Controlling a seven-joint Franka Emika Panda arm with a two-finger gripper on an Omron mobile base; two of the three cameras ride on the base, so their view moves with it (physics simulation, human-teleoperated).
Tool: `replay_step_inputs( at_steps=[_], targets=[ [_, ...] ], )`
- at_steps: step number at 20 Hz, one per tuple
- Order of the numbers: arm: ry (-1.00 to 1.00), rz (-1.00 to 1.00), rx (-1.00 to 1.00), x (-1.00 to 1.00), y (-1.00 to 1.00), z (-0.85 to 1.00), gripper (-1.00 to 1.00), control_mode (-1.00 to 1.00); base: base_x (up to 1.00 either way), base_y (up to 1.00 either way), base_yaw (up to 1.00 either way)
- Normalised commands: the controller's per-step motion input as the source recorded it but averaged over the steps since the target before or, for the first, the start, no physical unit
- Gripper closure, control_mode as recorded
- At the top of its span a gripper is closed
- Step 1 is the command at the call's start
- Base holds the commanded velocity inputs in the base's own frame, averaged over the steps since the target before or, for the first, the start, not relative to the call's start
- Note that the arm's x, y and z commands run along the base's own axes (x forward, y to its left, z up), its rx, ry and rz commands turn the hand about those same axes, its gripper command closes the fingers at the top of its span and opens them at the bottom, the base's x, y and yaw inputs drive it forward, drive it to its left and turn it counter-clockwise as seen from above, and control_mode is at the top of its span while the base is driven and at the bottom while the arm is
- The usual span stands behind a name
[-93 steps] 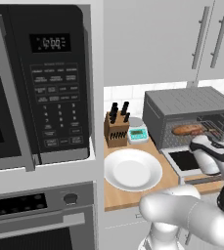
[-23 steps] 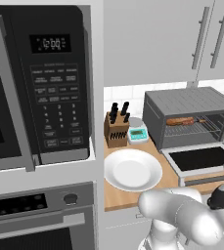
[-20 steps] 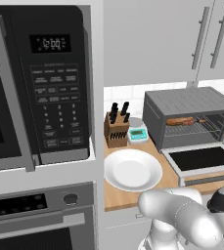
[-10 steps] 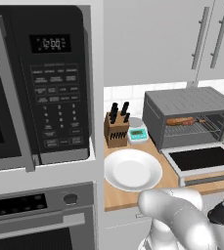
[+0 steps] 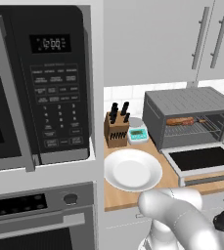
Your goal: Pick up the kebab skewer and baguette bread, and place them inside the toaster oven. Close the toaster oven door and start by setting the timer.
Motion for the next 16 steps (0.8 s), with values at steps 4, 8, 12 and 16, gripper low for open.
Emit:
replay_step_inputs(
  at_steps=[4, 8, 12, 16],
  targets=[
    [-0.14, 0.00, 0.00, 0.00, 0.00, 0.00, -1.00, -1.00, 0.00, 0.00, 0.00],
    [-0.09, 0.00, 0.00, 0.12, 0.00, 0.00, -1.00, -1.00, 0.00, 0.00, 0.00],
    [-0.08, 0.00, 0.00, 0.22, 0.09, 0.00, -1.00, -1.00, 0.00, 0.00, 0.00],
    [0.00, 0.00, 0.00, 0.04, 0.13, 0.00, -1.00, -1.00, 0.00, 0.00, 0.00]
  ],
)
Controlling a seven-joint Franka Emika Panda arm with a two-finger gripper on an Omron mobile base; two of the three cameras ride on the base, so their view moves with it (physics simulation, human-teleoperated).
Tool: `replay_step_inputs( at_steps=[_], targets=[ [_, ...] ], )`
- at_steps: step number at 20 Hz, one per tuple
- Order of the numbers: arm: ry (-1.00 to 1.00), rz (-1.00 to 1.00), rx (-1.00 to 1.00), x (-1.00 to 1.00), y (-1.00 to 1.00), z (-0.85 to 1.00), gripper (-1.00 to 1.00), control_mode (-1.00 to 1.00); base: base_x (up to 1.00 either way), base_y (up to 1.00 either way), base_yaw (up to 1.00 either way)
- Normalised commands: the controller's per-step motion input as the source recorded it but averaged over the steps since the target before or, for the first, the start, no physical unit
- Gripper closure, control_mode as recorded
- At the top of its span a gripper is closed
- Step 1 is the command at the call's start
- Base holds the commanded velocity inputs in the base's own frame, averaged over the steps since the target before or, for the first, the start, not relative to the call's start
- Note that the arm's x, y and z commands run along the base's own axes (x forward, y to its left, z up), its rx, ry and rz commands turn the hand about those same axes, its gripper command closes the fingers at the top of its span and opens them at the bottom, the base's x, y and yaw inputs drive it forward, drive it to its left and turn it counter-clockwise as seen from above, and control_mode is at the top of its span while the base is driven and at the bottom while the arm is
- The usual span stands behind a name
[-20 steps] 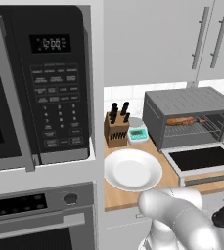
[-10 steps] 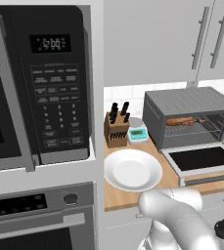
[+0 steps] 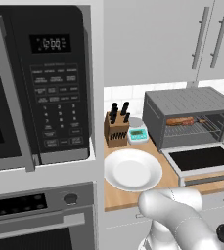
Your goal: Pick up the kebab skewer and baguette bread, and place them inside the toaster oven. Close the toaster oven door and start by setting the timer.
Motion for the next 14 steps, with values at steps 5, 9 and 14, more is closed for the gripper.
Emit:
replay_step_inputs(
  at_steps=[5, 9, 14],
  targets=[
    [0.00, 0.00, -0.01, 0.02, 0.16, -0.17, -1.00, -1.00, 0.00, 0.00, 0.00],
    [0.00, 0.00, -0.01, 0.17, 0.24, -0.15, -1.00, -1.00, 0.00, 0.00, 0.00],
    [0.00, 0.05, 0.00, 0.28, 0.18, -0.02, -1.00, -1.00, 0.00, 0.00, 0.00]
  ],
)
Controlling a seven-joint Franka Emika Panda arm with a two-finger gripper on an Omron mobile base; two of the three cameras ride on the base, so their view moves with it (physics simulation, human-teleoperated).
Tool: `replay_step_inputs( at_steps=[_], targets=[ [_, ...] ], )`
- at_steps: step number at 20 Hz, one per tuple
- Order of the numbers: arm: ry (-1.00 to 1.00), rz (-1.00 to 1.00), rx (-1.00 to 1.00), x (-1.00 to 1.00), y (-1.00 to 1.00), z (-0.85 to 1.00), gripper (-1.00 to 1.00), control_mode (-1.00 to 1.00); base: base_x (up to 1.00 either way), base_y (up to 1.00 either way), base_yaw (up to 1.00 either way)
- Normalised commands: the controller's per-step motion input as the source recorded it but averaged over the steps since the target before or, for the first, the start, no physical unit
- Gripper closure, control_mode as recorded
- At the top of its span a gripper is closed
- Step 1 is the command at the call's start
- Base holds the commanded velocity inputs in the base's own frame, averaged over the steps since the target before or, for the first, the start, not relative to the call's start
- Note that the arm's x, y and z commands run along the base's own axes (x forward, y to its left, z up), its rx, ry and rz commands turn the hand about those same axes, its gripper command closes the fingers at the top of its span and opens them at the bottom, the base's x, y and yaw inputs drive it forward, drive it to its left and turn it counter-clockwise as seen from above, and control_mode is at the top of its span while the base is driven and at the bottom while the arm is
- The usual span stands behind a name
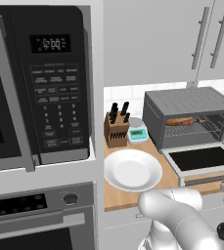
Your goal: Pick up the kebab skewer and baguette bread, and place them inside the toaster oven. Close the toaster oven door and start by setting the timer.
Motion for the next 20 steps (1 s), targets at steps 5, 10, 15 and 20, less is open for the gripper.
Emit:
replay_step_inputs(
  at_steps=[5, 10, 15, 20],
  targets=[
    [0.00, 0.01, 0.00, 0.29, 0.10, 0.00, -1.00, -1.00, 0.00, 0.00, 0.00],
    [-0.06, 0.00, 0.00, 0.14, 0.01, 0.18, -1.00, -1.00, 0.00, 0.00, 0.00],
    [-0.07, 0.00, 0.02, 0.24, 0.03, 0.40, -1.00, -1.00, 0.00, 0.00, 0.00],
    [-0.03, 0.00, 0.00, 0.34, 0.11, 0.33, -1.00, -1.00, 0.00, 0.00, 0.00]
  ],
)
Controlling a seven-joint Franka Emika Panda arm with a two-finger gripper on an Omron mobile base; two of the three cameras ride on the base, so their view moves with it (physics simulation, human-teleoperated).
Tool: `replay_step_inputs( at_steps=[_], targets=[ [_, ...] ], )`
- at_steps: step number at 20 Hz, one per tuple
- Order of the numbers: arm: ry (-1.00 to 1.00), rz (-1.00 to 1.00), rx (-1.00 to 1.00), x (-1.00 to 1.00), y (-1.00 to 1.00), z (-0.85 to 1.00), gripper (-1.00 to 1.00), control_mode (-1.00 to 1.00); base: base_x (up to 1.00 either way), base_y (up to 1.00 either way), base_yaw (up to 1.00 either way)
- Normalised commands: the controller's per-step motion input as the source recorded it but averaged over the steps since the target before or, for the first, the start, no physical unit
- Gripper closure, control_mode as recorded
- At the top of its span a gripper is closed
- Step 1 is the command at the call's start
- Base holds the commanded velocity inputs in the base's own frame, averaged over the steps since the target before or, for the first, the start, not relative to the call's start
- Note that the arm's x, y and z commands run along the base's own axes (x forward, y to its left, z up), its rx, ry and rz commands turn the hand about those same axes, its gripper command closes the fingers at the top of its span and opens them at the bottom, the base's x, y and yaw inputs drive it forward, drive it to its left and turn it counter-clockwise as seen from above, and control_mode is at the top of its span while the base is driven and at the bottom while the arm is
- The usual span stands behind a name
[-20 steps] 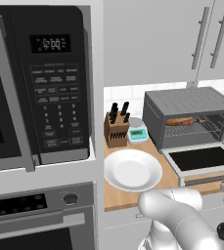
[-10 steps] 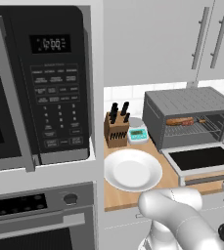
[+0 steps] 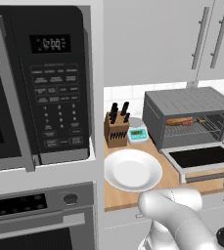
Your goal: Pick up the kebab skewer and baguette bread, and place them inside the toaster oven. Close the toaster oven door and start by setting the timer.
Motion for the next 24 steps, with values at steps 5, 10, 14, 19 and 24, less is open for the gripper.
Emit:
replay_step_inputs(
  at_steps=[5, 10, 14, 19, 24],
  targets=[
    [-0.05, 0.00, 0.00, 0.32, 0.06, 0.36, -1.00, -1.00, 0.00, 0.00, 0.00],
    [-0.12, 0.00, 0.00, 0.29, 0.06, 0.49, -1.00, -1.00, 0.00, 0.00, 0.00],
    [-0.14, 0.00, 0.00, 0.28, 0.16, 0.50, -1.00, -1.00, 0.00, 0.00, 0.00],
    [-0.12, 0.00, 0.00, 0.30, 0.22, 0.42, -1.00, -1.00, 0.00, 0.00, 0.00],
    [-0.09, 0.00, 0.00, 0.32, 0.26, 0.28, -1.00, -1.00, 0.00, 0.00, 0.00]
  ],
)
